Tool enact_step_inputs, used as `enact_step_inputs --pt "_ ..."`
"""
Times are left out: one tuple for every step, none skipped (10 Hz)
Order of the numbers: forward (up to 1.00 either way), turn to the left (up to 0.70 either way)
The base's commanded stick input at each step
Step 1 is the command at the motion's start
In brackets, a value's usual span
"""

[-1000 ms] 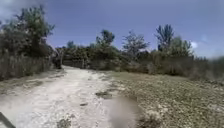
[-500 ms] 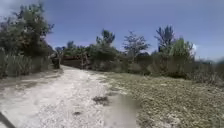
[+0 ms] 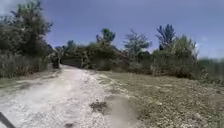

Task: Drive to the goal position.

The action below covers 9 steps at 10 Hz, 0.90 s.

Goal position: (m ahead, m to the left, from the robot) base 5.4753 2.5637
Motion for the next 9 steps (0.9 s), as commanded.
enact_step_inputs --pt "0.5 0.0" --pt "0.5 0.0" --pt "0.5 0.0" --pt "0.5 0.0" --pt "0.5 0.0" --pt "0.5 0.0" --pt "0.5 0.0" --pt "0.5 0.0" --pt "0.5 0.0"
